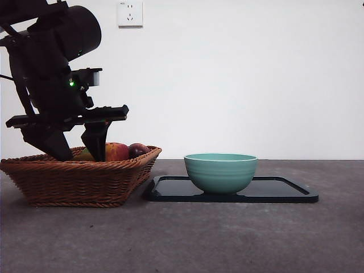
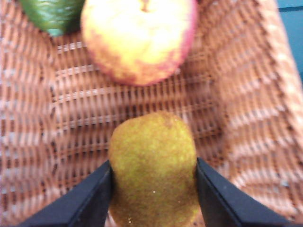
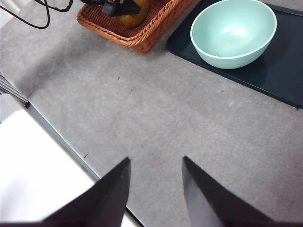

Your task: Pick up the wifruite, put it on the bowl, pick up the plate, put it on desk

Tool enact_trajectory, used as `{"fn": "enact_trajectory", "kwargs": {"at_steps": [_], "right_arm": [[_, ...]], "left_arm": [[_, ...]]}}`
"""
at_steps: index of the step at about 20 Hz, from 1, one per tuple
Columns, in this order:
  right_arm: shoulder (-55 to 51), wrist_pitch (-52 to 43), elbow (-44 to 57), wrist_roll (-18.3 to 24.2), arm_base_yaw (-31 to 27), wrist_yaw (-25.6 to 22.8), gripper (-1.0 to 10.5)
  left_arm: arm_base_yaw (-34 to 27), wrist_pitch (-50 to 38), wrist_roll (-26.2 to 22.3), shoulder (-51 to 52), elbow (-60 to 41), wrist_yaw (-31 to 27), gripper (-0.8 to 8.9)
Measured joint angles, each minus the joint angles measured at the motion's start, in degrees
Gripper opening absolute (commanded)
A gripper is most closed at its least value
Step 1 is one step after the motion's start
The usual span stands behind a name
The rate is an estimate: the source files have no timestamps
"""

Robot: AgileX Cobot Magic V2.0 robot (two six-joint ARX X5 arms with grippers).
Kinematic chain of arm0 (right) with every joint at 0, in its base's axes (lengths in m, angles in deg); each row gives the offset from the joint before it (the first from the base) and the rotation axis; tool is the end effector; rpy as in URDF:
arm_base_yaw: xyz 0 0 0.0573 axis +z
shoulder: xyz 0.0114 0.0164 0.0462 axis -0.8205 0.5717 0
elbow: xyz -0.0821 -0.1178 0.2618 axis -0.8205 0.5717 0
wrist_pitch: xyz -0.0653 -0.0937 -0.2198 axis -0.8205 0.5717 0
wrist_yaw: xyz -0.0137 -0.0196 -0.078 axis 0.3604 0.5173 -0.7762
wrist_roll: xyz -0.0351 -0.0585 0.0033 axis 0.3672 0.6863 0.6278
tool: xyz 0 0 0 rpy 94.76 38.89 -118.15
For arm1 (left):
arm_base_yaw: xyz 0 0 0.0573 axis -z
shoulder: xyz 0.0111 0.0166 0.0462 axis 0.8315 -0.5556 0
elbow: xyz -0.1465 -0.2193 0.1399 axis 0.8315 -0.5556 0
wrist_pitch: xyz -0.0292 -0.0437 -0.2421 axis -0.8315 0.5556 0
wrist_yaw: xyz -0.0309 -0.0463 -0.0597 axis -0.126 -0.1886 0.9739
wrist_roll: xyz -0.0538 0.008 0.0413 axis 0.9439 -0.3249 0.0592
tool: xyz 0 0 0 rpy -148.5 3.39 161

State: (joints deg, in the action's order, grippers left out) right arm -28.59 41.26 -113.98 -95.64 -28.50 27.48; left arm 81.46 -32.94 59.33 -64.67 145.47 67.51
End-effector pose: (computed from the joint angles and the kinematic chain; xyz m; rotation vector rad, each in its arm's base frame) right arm 0.0641 0.0538 0.2965 0.0697 0.7546 0.7788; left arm 0.3060 -0.1369 0.2165 0.0162 0.9214 -0.1679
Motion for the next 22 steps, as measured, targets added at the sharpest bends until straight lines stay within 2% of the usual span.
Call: {"fn": "enact_trajectory", "kwargs": {"at_steps": [3, 11, 16, 19, 22], "right_arm": [[-0.02, 0.00, 0.00, 0.00, 0.00, 0.02, 1.8], [-0.02, 0.00, 0.00, 0.00, 0.00, 0.02, 1.8], [0.00, -0.09, 0.00, 0.00, 0.00, 0.00, 1.7], [-0.02, -0.50, 0.00, 0.00, 0.00, 0.00, 1.8], [-0.02, -0.81, 0.00, 0.00, 0.00, 0.00, 1.8]], "left_arm": [[-0.20, 0.07, 0.00, -0.63, 0.00, -0.02, 3.45], [-0.17, 1.18, -0.07, -0.15, 0.00, -0.02, 3.54], [-0.17, 2.32, -0.68, 8.46, 0.00, -0.02, 3.53], [0.22, 6.03, -1.73, 14.32, 0.00, 0.42, 3.52], [0.83, 10.82, -3.54, 20.52, 0.00, 5.03, 3.52]]}}
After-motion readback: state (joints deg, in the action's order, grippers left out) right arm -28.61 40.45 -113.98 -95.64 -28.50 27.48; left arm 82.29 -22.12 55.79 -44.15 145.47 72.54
